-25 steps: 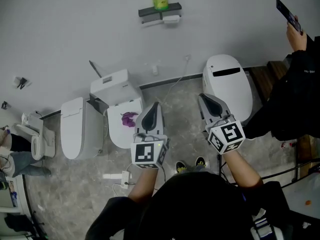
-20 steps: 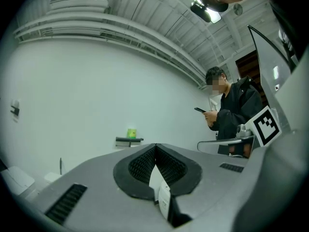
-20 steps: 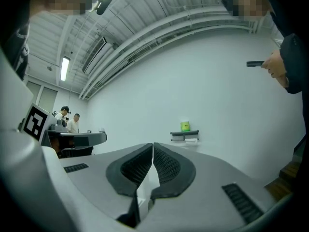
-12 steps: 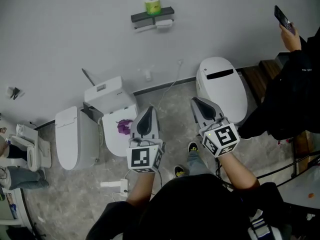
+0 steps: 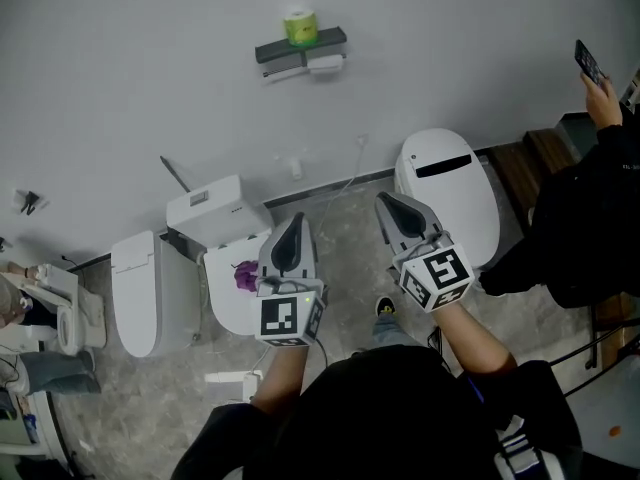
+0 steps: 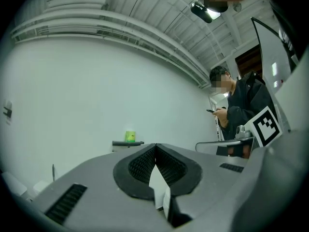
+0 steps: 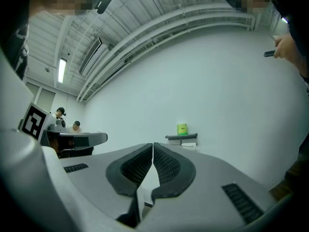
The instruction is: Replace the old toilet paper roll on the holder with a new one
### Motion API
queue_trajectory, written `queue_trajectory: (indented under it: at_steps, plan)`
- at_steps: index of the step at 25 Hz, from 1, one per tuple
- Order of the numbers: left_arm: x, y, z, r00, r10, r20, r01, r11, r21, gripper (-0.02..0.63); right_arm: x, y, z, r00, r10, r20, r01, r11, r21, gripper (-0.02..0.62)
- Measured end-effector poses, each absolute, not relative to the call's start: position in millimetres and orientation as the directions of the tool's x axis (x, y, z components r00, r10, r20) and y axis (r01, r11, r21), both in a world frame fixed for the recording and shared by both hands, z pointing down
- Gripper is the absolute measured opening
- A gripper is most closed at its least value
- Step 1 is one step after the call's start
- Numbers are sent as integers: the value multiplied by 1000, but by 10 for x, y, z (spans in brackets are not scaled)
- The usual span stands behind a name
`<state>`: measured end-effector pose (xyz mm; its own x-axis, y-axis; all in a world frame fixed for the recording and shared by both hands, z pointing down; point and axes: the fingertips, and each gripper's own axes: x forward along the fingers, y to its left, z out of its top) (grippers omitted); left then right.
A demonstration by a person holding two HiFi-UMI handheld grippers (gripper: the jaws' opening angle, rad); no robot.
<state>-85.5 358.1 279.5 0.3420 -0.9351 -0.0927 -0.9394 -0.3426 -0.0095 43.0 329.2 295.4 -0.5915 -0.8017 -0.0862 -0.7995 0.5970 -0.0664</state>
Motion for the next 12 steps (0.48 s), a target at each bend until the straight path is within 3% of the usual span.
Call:
queue_trajectory:
  at_steps: [12]
  plan:
    - [-728,2469,2890,314,-947,-74,-949,-311,-41,23,698,2158,3091,-588,-805,-77,-804,592,-59,20]
